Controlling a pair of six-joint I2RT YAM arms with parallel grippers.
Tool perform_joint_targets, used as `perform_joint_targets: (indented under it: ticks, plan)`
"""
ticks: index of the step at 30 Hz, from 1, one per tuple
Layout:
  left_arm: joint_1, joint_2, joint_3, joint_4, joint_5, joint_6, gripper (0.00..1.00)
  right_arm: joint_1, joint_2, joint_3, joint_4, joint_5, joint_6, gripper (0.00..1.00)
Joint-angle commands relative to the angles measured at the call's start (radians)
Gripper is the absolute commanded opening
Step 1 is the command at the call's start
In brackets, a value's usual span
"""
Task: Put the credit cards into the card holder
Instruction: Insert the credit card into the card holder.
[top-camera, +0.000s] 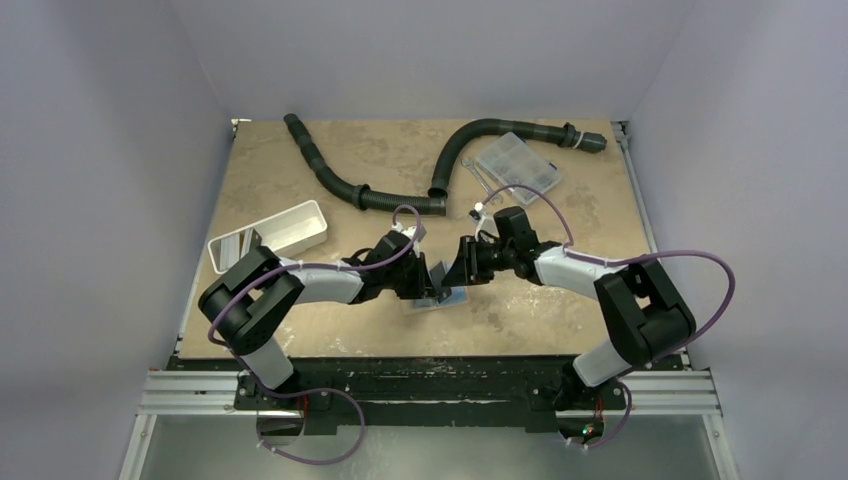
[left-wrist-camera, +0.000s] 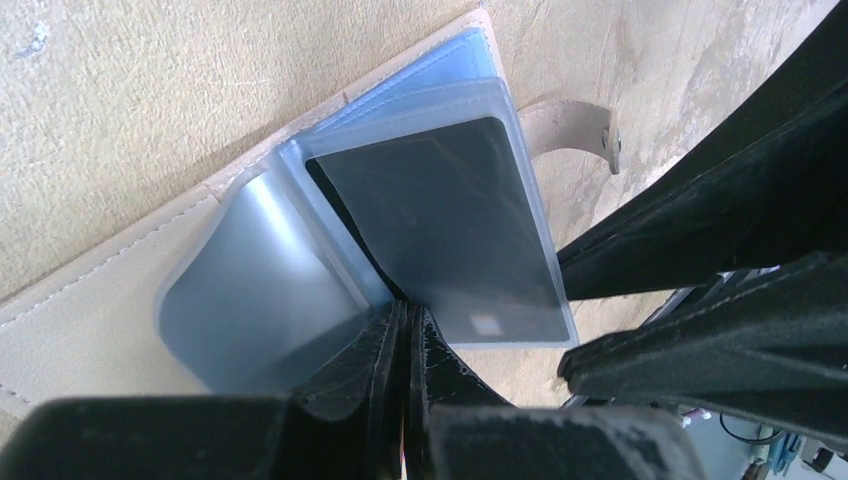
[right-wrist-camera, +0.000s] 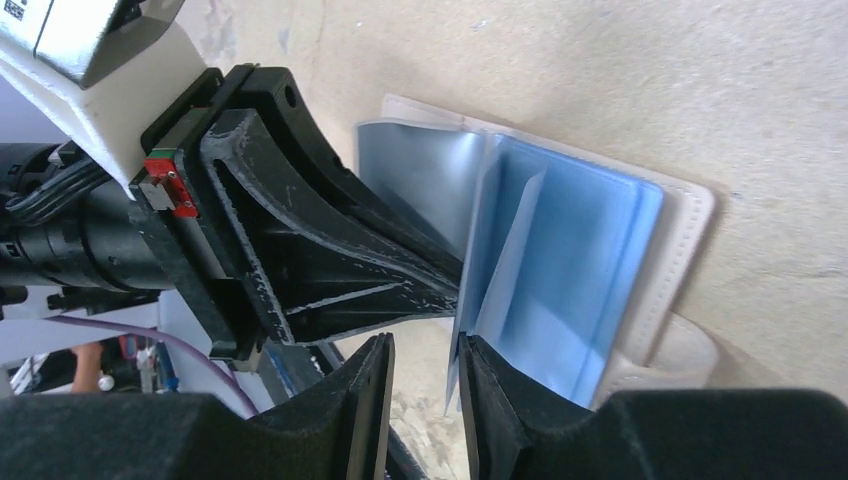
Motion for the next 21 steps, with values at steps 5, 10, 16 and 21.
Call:
perform_joint_targets:
  ticks: [5, 10, 16, 21]
  plan:
    - [-0.004, -0.053, -0.037, -0.056, -0.07, 0.018, 0.09, 0.038, 0.031, -0.006, 0.105, -0.083, 0.066, 0.39]
    - [-0.004, -0.145, -0.051, -0.099, -0.089, 0.023, 0.26, 0.049, 0.047, 0.009, 0.097, -0.073, 0.059, 0.39]
    - [0.002, -0.323, -0.054, -0.219, -0.126, 0.029, 0.42, 0.077, 0.088, 0.058, 0.079, -0.075, 0.04, 0.41]
    - [0.045, -0.478, -0.06, -0.365, -0.182, 0.031, 0.45, 0.12, 0.106, 0.133, 0.024, -0.026, 0.004, 0.46]
